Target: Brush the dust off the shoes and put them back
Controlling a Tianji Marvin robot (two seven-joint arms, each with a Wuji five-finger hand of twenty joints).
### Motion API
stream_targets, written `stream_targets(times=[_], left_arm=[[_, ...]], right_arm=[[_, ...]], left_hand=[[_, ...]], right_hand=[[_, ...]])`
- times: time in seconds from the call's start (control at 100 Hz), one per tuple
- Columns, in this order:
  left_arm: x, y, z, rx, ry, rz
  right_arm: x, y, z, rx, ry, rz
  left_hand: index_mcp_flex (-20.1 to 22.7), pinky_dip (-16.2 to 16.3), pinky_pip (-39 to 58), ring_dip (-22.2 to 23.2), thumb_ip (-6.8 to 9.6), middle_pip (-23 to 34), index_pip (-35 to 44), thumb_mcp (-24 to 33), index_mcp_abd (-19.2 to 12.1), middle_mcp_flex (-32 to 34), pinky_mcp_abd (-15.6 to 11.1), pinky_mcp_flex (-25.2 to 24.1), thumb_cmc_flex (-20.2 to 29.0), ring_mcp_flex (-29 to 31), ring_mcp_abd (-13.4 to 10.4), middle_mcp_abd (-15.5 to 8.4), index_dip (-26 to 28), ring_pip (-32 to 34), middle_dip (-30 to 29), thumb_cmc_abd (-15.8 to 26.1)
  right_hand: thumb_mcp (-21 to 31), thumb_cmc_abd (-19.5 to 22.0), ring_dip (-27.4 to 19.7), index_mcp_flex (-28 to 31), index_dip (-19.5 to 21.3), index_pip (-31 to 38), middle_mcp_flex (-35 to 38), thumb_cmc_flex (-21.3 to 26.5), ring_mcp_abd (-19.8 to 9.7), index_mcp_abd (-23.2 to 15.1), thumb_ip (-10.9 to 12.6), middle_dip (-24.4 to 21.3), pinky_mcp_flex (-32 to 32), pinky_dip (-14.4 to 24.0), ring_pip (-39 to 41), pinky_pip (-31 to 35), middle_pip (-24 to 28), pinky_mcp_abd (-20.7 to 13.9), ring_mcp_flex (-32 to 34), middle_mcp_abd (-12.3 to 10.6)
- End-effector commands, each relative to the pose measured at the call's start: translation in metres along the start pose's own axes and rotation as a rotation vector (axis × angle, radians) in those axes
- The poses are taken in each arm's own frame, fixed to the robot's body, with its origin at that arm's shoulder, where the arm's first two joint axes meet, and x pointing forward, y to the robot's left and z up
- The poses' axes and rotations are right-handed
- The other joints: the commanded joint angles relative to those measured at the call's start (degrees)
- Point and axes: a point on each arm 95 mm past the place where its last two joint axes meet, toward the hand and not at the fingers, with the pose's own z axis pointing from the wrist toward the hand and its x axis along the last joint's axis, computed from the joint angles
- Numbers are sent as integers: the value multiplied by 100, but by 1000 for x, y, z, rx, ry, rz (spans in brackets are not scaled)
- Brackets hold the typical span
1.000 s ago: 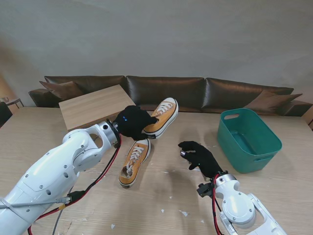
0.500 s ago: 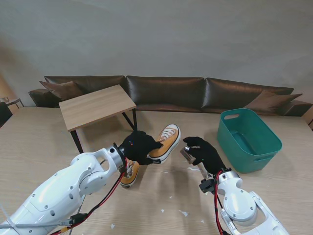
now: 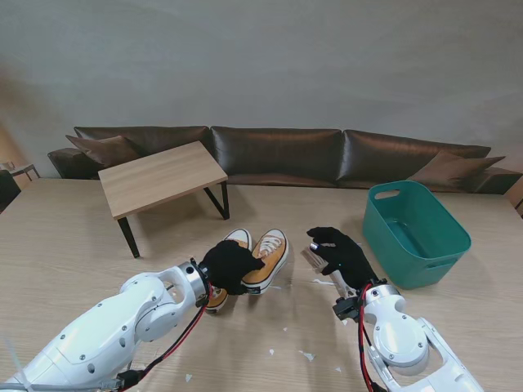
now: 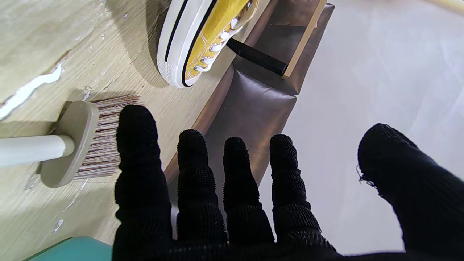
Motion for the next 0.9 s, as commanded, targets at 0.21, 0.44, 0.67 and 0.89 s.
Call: stream_targets(times=[0.21, 0.44, 0.67, 0.89], left_arm=[[10, 16, -8, -74, -55, 1], [14, 23, -17, -120, -58, -7], [19, 32, -19, -154, -37, -39], [18, 29, -24, -163, -47, -27]], right_arm=[[0, -4, -1, 20, -9, 16], [-2, -7, 1, 15, -12, 50], [-3, -8, 1, 19, -18, 55], [-3, -8, 2, 22, -18, 54]], left_hand=[[233, 356, 275, -19, 337, 16, 2747, 437, 158, -53, 379, -509, 686, -292, 132, -655, 475, -75, -125, 494], [-728, 547, 125, -82, 311, -353, 846, 332, -258, -243, 375, -811, 643, -591, 191, -452, -1772, -144, -263, 782], [-566, 566, 57, -142, 298, -978, -311, 146, -428, -343, 371, -944, 432, -746, 238, -292, -2933, -276, -850, 926], [-556, 645, -11, -143, 288, -654, -1688, 47, -343, -859, 382, -1074, -140, -903, 299, -92, -3286, -340, -1662, 1117]], right_hand=[[88, 81, 18, 115, -56, -70, 143, 44, 18, 5, 100, 6, -2450, 132, 10, -187, -7, 37, 113, 59], [102, 108, 32, 170, -45, -47, 208, 50, 48, 62, 102, 10, -2438, 146, 37, -205, 6, 56, 169, 97], [121, 114, 42, 159, -47, -47, 214, 57, 67, 77, 97, 5, -2433, 157, 42, -233, -7, 61, 165, 97], [121, 118, 46, 159, -48, -44, 213, 68, 56, 76, 95, 5, -2427, 174, 39, -257, -7, 60, 162, 100]])
